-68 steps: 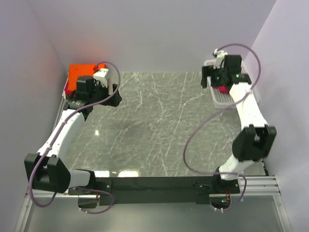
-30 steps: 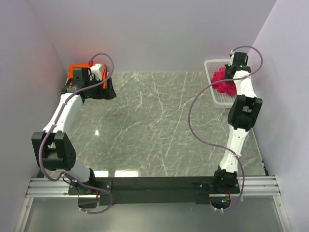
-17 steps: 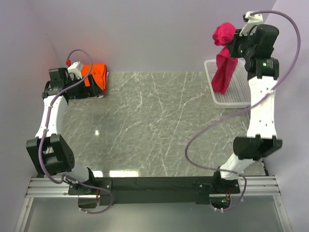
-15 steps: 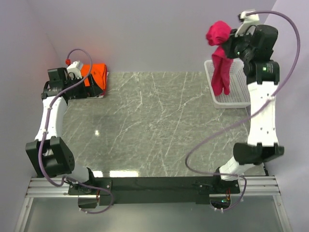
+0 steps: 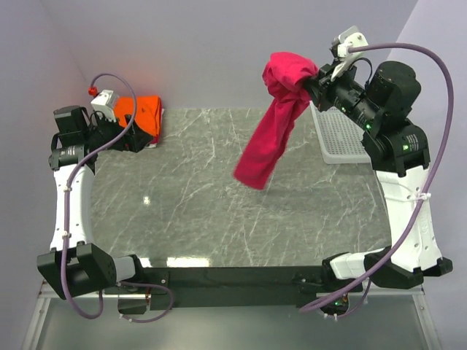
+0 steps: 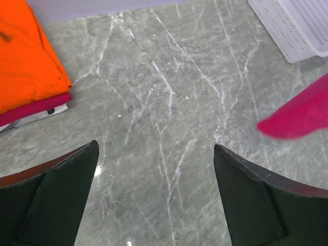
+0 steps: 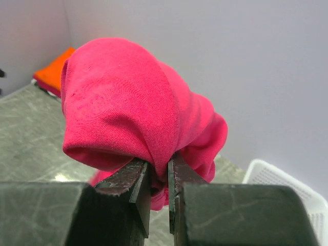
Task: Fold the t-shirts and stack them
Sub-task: Move the tshirt to the center of the board
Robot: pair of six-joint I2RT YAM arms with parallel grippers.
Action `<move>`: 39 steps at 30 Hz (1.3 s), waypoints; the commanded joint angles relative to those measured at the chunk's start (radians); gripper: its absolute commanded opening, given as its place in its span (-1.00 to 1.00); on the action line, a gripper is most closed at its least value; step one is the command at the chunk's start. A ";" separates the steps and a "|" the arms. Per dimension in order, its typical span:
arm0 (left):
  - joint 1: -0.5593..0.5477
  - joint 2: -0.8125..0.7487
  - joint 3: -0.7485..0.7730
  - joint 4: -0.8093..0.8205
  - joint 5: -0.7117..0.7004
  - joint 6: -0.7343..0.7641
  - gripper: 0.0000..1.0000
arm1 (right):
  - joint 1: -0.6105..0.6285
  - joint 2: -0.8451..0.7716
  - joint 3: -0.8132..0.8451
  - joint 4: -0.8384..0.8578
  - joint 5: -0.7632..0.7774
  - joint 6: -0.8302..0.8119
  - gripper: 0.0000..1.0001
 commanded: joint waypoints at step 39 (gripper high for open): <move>-0.070 0.100 -0.278 -0.182 -0.055 0.539 0.73 | 0.156 0.447 -0.502 -0.066 -0.066 -0.037 0.80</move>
